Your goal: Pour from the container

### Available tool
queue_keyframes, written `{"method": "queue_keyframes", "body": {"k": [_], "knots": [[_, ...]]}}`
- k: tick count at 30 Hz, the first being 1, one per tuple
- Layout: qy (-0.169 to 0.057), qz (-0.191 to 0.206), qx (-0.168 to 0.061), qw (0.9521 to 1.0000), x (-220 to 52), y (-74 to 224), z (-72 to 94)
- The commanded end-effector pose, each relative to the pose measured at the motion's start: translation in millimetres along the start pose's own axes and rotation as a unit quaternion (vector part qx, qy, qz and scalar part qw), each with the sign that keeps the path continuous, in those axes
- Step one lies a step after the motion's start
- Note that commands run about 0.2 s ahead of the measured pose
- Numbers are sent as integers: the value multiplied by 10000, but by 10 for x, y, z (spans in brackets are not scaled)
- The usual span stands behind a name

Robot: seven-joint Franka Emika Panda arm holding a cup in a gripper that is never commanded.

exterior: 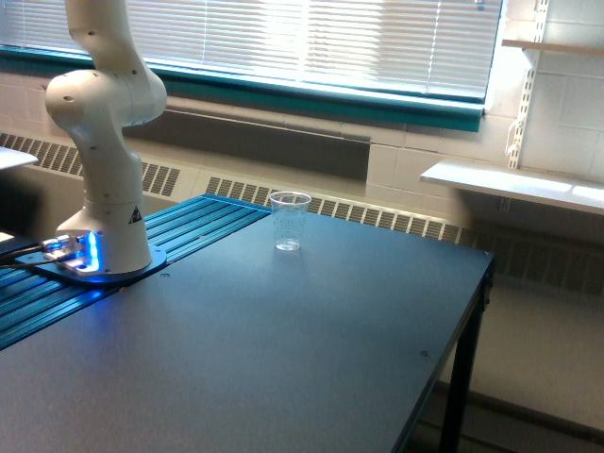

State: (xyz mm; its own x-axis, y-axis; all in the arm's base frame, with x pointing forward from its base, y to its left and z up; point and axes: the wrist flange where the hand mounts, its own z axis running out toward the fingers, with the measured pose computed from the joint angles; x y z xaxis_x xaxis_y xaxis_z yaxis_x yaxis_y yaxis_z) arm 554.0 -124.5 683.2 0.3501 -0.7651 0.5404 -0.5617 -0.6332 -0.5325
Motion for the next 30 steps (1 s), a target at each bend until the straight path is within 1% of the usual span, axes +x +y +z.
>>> {"method": "queue_keyframes", "body": {"k": [1,10,13,17,27,30], "knots": [[28,-81,97,9999,-27,-127,-96],[-33,-180,109,9998,-63,-137,-88],[-79,-204,139,9997,-89,-139,-84],[-148,-263,112,9995,-145,-131,-54],[-288,-465,78,9985,-389,-168,45],[-331,-528,107,9980,-485,-193,68]]}}
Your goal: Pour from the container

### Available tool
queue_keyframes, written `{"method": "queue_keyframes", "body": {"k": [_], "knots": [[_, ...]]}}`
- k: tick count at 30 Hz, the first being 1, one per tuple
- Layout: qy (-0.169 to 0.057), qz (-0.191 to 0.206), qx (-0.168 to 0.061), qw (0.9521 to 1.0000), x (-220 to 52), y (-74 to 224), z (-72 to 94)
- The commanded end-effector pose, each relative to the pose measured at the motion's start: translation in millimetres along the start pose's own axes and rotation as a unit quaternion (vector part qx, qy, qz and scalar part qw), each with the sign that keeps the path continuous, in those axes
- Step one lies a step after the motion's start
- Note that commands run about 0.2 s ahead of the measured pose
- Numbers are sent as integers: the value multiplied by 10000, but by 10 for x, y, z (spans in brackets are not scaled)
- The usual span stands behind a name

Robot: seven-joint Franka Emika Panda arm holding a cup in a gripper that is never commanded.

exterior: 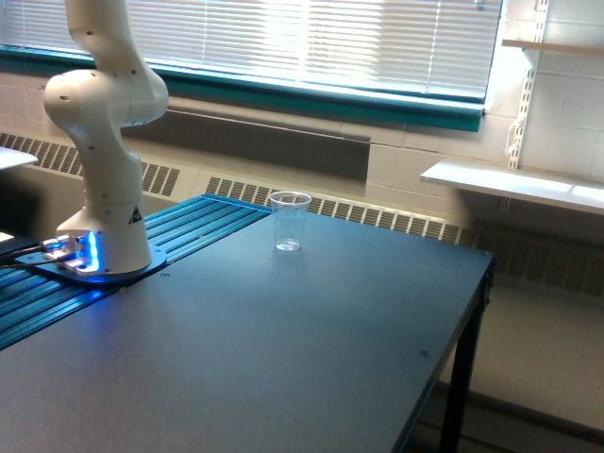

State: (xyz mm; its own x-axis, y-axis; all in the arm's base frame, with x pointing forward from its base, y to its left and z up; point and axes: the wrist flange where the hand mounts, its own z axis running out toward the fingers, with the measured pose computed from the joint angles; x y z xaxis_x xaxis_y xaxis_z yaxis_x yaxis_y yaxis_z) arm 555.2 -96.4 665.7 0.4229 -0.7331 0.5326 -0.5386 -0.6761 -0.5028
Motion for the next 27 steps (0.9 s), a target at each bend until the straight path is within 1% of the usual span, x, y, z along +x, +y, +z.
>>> {"method": "queue_keyframes", "body": {"k": [1,7,14,21,27], "knots": [[-61,-273,89,9996,-211,-122,1],[-138,-428,143,9989,-434,-205,39],[-184,-535,144,9983,-705,-315,66],[-278,-675,157,9972,-1037,-395,84],[-343,-749,66,9966,-1354,-425,113]]}}
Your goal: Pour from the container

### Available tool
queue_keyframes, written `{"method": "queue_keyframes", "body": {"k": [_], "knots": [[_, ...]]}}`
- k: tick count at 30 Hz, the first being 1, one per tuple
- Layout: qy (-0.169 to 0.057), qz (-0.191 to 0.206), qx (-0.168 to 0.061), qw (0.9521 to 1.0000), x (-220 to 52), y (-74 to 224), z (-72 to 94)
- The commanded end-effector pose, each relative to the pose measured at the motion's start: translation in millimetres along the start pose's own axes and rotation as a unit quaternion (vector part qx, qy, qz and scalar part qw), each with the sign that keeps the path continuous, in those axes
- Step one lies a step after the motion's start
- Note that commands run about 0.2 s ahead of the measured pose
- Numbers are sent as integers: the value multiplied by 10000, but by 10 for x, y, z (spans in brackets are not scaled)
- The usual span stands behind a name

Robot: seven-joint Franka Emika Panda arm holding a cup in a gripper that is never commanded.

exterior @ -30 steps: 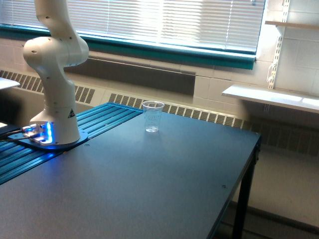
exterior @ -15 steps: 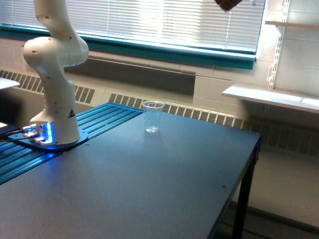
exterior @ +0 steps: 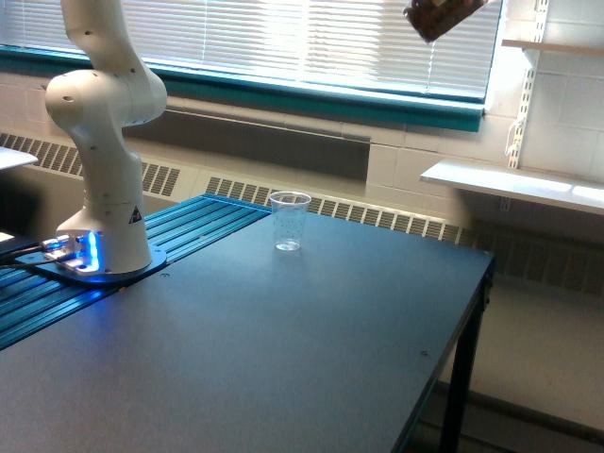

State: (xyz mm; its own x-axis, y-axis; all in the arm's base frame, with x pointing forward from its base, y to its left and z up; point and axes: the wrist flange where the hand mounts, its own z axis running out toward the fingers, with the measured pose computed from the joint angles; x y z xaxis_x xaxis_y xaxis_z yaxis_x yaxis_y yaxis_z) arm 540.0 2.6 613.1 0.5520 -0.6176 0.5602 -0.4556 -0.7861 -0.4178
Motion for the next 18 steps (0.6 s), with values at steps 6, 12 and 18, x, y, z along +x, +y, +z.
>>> {"method": "queue_keyframes", "body": {"k": [6,12,18], "knots": [[-123,48,8,9999,-536,-217,-4],[-238,16,9,9997,-793,-307,33],[-342,-64,-5,9994,-1075,-389,82]]}}
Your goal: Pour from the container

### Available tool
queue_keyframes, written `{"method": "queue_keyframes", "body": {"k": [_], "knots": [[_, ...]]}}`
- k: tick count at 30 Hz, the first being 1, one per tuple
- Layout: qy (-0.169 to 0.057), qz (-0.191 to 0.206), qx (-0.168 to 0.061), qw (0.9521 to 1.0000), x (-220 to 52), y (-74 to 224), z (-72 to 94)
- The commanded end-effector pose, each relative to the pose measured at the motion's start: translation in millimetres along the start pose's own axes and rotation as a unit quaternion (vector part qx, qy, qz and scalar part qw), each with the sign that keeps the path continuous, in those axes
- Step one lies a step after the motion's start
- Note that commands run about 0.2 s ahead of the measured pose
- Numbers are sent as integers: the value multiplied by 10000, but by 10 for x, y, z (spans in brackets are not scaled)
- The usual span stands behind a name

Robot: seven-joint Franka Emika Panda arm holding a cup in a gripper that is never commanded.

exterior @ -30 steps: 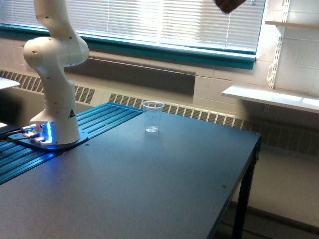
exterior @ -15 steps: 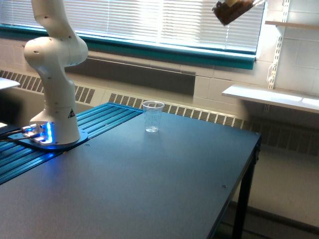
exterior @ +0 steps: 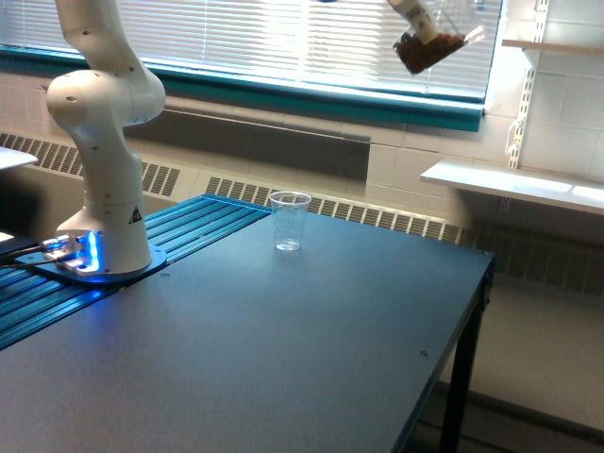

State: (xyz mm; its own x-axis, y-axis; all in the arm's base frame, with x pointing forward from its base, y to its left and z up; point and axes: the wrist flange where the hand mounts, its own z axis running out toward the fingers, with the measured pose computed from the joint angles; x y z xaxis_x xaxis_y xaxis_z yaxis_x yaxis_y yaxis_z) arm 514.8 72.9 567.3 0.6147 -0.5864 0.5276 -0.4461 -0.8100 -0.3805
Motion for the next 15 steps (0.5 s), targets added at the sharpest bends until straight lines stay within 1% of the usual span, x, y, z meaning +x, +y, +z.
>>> {"method": "queue_keyframes", "body": {"k": [1,15], "knots": [[-36,110,112,9999,-287,-166,-30],[-445,-120,128,9989,-842,-310,58]]}}
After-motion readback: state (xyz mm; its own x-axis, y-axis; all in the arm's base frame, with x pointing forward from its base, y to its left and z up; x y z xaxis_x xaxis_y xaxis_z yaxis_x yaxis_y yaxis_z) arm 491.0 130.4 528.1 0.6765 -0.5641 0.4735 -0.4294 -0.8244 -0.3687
